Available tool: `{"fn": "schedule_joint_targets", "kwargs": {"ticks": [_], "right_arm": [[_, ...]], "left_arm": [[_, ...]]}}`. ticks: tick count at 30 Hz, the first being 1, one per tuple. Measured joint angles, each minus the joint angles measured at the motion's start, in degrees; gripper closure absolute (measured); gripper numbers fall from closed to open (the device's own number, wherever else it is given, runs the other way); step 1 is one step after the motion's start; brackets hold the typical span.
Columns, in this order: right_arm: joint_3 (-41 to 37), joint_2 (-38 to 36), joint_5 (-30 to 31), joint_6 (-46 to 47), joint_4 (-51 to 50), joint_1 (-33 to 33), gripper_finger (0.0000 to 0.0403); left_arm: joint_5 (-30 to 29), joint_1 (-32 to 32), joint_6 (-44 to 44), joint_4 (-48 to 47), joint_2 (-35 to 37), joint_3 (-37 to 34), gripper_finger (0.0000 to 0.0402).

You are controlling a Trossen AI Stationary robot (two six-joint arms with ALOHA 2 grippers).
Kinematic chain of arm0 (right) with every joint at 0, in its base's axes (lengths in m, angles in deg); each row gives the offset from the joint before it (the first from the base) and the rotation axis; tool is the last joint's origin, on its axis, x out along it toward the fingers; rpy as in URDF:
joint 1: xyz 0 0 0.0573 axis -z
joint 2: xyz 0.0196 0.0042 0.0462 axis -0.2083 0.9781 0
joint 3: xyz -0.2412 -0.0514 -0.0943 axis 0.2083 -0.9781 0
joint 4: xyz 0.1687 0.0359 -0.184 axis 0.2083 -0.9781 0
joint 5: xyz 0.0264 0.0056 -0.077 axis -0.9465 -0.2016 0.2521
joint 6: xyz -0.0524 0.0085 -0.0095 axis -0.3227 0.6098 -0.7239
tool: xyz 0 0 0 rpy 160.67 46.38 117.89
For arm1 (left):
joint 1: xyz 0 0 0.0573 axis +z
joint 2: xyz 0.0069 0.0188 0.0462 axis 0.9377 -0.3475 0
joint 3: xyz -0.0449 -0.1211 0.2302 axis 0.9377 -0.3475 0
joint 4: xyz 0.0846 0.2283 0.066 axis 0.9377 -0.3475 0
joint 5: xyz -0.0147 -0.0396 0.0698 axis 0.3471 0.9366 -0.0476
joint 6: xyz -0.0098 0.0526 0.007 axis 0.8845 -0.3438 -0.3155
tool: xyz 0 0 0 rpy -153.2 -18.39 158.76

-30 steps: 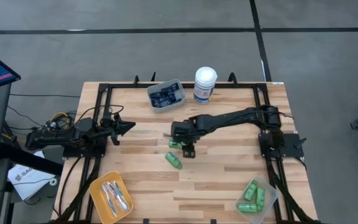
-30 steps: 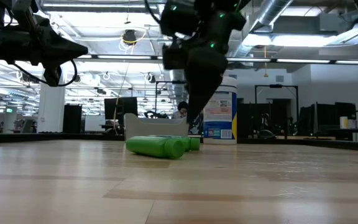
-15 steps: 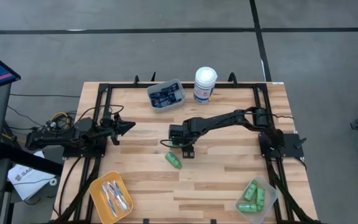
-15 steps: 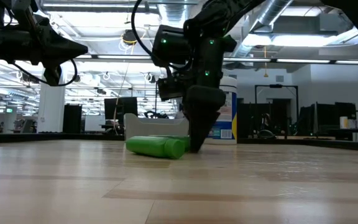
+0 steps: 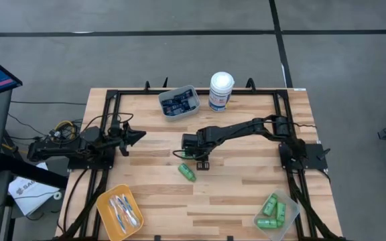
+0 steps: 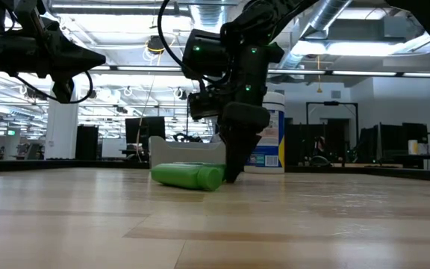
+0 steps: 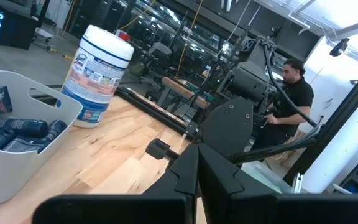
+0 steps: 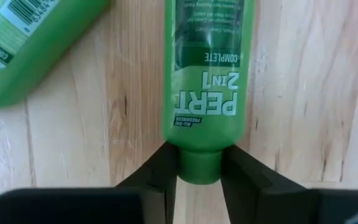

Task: Pick & Place Travel size toiletries
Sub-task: Put the green shampoo into the transparent bin

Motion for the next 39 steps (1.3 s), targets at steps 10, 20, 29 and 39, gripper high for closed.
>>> {"fn": "schedule_joint_targets", "kwargs": {"ticks": [10,20,29,39], "right_arm": [[-0.4,-3.8,-0.3,2.1,-2.2,-1.1,0.0322],[-0.2,-18.9,-0.1,10.9,-17.0,-8.8,0.0322],[-0.2,-30.1,3.2,31.8,-30.0,-26.1,0.0322],[-0.1,-32.6,4.1,71.1,-36.9,-48.7,0.0322]], "left_arm": [[0.0,0.0,0.0,0.2,0.0,0.0,0.0400],[0.1,0.0,0.0,0.4,0.0,0.0,0.0400],[0.0,0.0,0.0,0.6,0.0,0.0,0.0400],[0.0,0.0,0.0,0.8,0.0,0.0,0.0400]]}}
